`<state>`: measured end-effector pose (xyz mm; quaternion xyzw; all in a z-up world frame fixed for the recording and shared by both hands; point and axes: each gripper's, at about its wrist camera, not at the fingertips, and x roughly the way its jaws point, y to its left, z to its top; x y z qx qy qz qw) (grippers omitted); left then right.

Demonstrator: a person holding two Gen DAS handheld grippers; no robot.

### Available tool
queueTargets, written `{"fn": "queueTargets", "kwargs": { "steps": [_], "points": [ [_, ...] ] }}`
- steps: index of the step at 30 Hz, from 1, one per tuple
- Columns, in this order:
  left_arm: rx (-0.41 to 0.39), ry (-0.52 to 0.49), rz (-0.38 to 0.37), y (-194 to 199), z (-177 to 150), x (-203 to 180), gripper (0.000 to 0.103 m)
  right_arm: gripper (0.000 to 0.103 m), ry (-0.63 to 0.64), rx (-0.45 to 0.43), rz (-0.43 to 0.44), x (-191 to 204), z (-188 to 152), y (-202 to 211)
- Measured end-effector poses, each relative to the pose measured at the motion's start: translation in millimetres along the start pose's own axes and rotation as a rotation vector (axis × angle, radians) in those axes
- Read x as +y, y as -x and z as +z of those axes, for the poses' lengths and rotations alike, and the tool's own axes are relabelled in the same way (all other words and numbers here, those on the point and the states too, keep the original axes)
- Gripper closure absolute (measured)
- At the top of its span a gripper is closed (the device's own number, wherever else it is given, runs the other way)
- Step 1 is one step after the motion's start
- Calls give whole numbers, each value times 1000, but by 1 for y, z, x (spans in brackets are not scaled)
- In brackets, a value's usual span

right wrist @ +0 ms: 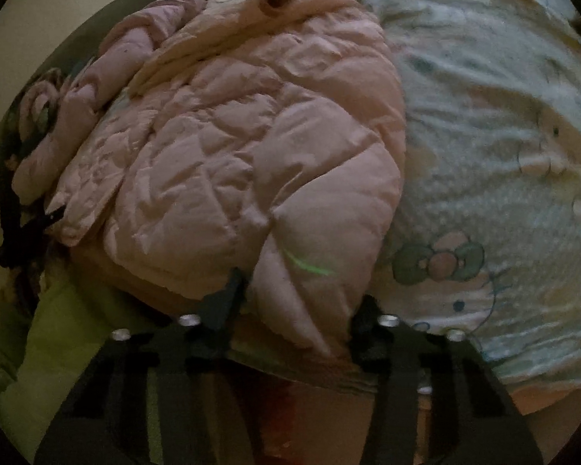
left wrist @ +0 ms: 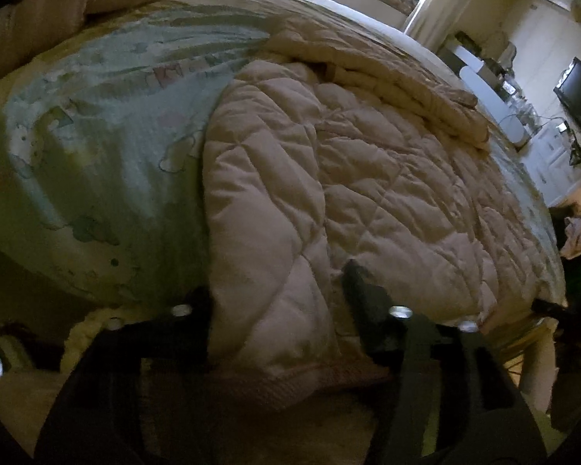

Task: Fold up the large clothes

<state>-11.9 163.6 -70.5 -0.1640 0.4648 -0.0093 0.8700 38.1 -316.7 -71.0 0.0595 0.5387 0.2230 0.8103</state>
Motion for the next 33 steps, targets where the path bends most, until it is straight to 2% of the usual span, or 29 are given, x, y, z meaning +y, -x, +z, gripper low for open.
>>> {"fn": "queueTargets", "kwargs": {
  "steps": [1, 4, 8, 16, 19, 33],
  "points": [
    [-3, -9, 4, 2, 0, -1, 76, 77, 16, -18, 5, 3, 2, 6],
    [-24, -27, -2, 10, 2, -8, 83, 82, 46, -71, 26, 7, 6, 20],
    [-72, -59, 7, 23, 10, -18, 86, 84, 40, -161, 84, 7, 18, 36],
    [-172, -59, -5, 49, 30, -28, 86, 86, 57, -304, 122, 16, 51, 59],
    [-190, -59, 1, 51, 35, -31, 86, 86, 109, -343, 70, 25, 61, 61],
    [-250, -70, 19, 57, 56, -40, 86, 87, 58, -457, 106, 19, 96, 62]
  ]
}}
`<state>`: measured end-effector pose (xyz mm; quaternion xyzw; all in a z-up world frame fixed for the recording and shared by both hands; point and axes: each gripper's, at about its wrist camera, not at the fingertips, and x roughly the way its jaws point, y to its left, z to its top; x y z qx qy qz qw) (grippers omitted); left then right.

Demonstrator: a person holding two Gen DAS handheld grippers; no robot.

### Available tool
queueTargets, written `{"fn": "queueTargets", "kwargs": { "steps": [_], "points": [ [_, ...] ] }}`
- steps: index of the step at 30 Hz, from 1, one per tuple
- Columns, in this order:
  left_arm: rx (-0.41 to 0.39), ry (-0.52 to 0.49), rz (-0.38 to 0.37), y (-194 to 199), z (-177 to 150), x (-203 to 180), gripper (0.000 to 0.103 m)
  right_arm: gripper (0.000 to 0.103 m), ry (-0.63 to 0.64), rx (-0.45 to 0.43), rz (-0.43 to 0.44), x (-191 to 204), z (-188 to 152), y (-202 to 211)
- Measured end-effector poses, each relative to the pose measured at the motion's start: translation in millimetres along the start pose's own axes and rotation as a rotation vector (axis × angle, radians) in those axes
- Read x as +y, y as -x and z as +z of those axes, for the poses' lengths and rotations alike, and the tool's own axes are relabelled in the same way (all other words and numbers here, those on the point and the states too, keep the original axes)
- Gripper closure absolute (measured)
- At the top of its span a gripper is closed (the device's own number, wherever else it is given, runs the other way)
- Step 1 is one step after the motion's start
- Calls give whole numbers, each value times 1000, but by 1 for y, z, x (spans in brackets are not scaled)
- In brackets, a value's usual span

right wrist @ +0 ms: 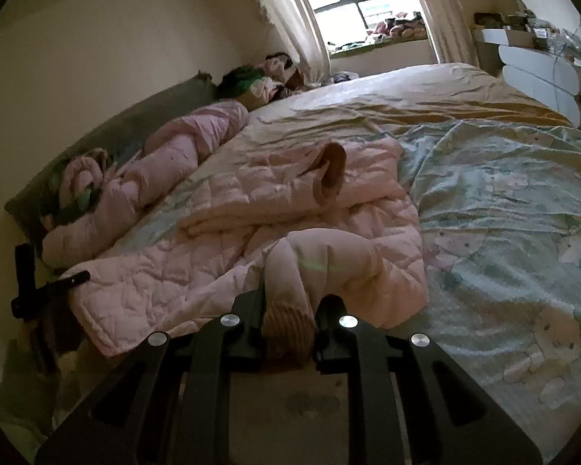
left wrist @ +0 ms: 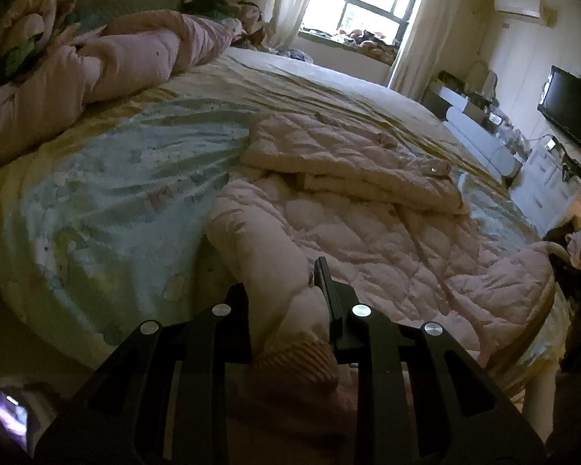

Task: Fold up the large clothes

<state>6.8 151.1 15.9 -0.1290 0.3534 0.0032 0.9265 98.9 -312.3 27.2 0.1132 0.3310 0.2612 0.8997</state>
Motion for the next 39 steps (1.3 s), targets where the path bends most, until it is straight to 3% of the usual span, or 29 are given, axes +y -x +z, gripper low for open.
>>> {"fn": "queueTargets", "kwargs": {
  "steps": [14, 31, 39],
  "points": [
    [-60, 21, -22, -5, 19, 6, 86, 88, -17, -89, 10, 5, 42, -21],
    [-121, -15, -49, -13, 83, -1, 86, 88, 18, -204, 3, 17, 101, -28],
    [-160, -61, -43, -16, 127, -11, 86, 88, -44, -269, -3, 3, 133, -33]
  ]
}}
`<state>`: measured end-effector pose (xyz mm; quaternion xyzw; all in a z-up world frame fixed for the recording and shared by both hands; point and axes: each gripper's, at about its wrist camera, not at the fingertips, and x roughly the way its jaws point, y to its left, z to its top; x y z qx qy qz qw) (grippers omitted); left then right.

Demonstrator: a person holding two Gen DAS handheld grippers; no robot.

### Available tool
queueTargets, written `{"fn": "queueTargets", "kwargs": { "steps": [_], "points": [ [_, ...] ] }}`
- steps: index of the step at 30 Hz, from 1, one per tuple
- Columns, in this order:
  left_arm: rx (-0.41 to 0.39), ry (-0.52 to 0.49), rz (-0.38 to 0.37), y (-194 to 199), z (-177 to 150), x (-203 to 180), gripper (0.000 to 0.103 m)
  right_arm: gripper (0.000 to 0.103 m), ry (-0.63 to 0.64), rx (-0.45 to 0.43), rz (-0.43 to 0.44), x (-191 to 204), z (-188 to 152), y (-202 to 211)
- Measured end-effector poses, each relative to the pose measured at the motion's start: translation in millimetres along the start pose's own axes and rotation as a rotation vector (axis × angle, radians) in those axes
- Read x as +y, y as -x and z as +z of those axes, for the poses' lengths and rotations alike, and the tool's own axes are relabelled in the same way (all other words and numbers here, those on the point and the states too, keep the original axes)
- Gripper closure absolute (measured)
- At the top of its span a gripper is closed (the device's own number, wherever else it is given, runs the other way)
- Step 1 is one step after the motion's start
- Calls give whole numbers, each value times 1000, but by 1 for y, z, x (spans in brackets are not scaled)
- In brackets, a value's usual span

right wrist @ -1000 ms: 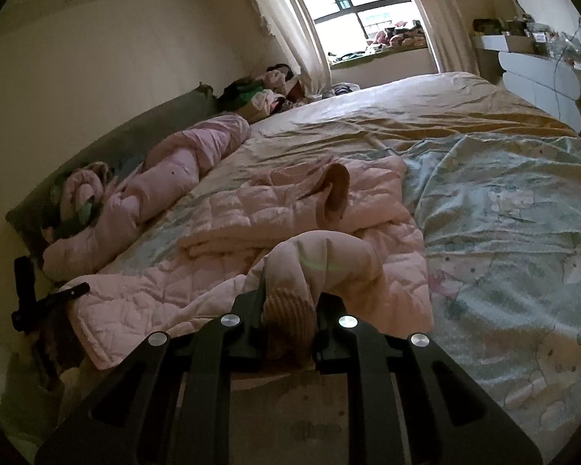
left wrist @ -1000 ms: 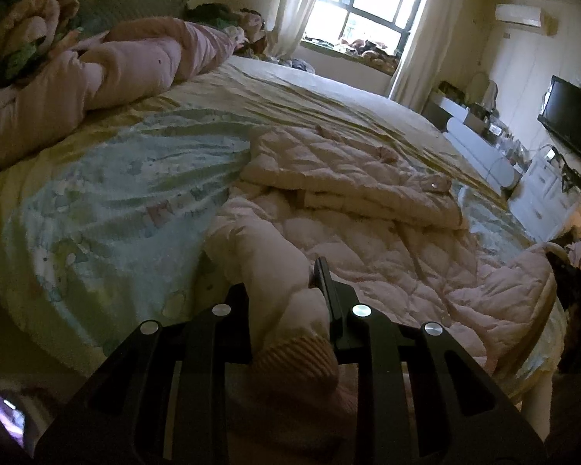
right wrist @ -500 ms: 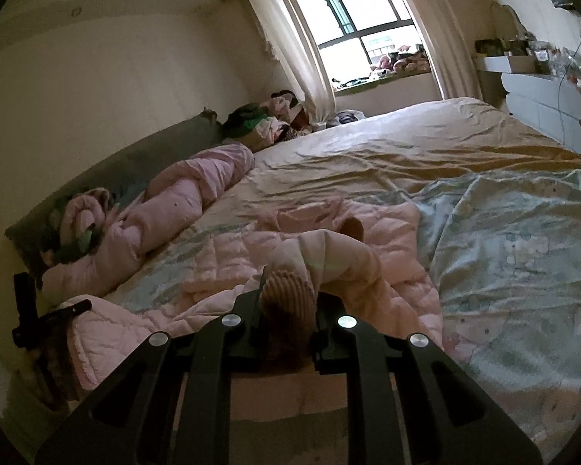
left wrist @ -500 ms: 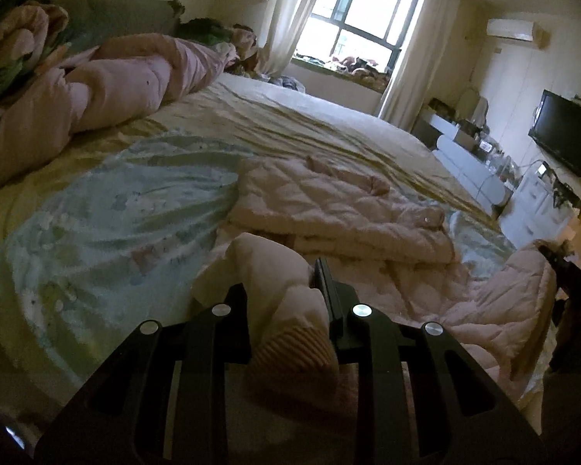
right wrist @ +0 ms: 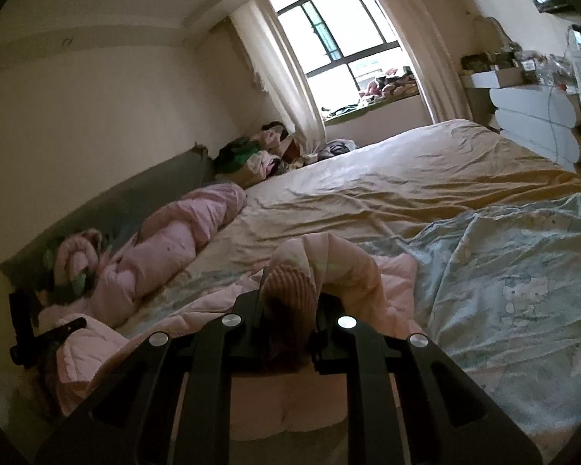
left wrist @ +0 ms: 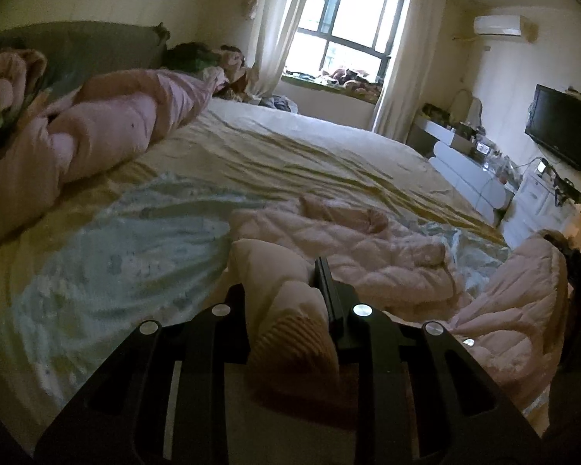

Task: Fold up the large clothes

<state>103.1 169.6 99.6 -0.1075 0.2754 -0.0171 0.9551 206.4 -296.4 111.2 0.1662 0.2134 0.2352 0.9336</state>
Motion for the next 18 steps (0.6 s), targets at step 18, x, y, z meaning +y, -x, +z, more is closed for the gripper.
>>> {"fn": "queueTargets", "kwargs": {
  "steps": [18],
  "points": [
    [-86, -51, 31, -44, 78, -17, 86, 89, -87, -29, -58, -38, 64, -49]
  ]
}}
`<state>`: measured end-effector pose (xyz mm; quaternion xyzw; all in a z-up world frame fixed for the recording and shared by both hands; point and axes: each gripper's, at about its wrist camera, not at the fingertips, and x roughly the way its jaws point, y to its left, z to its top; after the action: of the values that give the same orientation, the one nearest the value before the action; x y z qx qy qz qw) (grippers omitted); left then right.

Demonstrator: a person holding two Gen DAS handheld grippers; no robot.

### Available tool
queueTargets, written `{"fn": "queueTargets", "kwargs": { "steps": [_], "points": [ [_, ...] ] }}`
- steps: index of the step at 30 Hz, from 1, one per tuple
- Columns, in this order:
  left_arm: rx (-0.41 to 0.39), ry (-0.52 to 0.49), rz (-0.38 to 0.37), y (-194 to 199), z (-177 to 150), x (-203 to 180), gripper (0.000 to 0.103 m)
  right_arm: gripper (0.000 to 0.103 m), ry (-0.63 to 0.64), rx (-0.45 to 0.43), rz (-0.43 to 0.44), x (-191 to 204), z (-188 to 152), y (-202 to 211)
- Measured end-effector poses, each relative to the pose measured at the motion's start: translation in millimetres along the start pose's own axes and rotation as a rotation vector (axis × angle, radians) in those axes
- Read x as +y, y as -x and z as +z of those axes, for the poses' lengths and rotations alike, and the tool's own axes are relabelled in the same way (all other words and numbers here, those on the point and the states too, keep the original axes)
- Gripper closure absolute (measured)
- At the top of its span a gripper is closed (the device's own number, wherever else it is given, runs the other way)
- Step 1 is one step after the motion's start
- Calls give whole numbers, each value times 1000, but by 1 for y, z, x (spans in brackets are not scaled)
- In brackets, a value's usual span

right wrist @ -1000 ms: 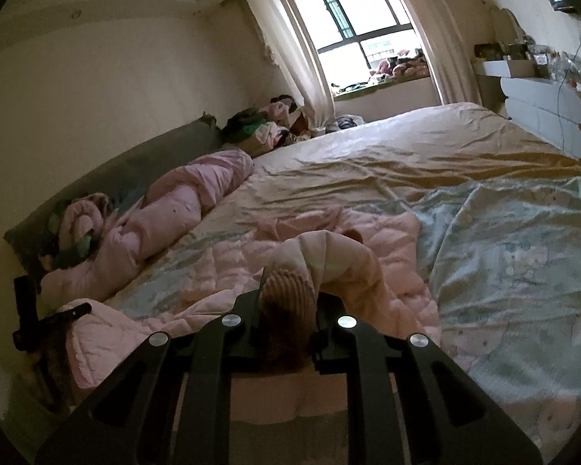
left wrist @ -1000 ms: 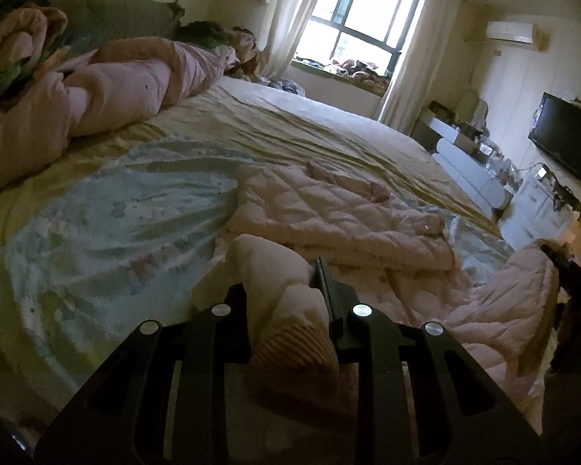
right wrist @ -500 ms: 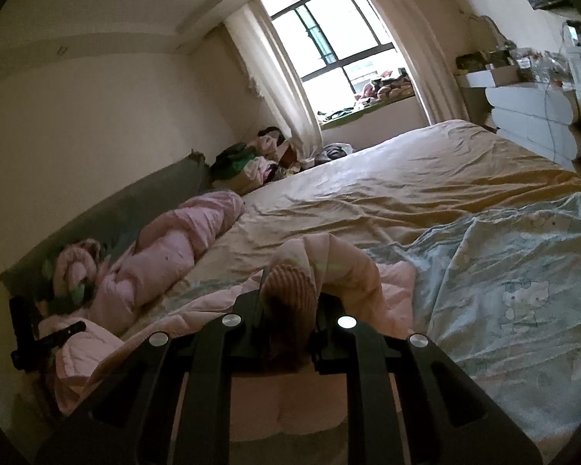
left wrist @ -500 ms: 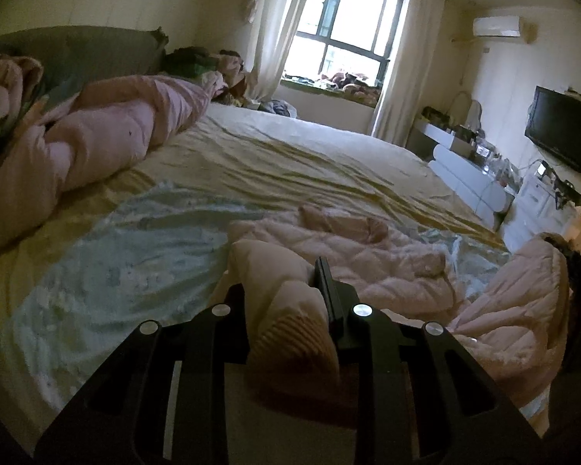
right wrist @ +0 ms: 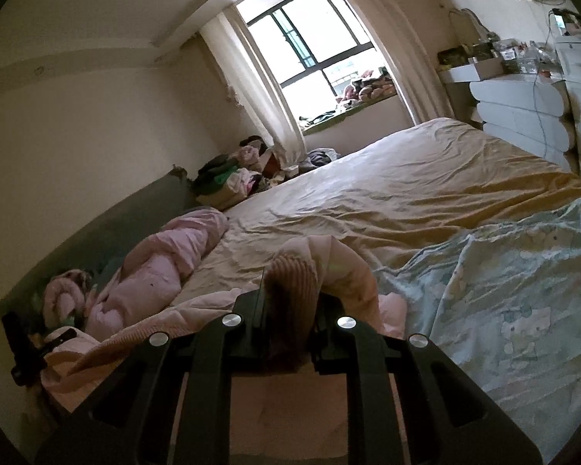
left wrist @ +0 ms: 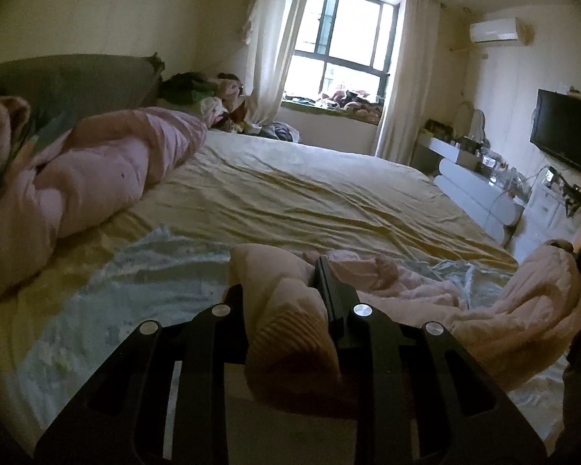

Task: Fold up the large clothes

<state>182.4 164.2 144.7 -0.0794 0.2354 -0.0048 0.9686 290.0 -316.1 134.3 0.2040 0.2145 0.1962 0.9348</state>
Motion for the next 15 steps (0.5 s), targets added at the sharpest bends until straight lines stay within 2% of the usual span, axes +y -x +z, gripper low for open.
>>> {"fn": "queueTargets", "kwargs": {
  "steps": [8, 15],
  "points": [
    [-18, 4, 23, -38, 19, 4, 86, 89, -63, 7, -10, -19, 22, -38],
    [29, -38, 64, -73, 18, 9, 85, 89, -99, 50, -75, -35, 21, -80]
  ]
}}
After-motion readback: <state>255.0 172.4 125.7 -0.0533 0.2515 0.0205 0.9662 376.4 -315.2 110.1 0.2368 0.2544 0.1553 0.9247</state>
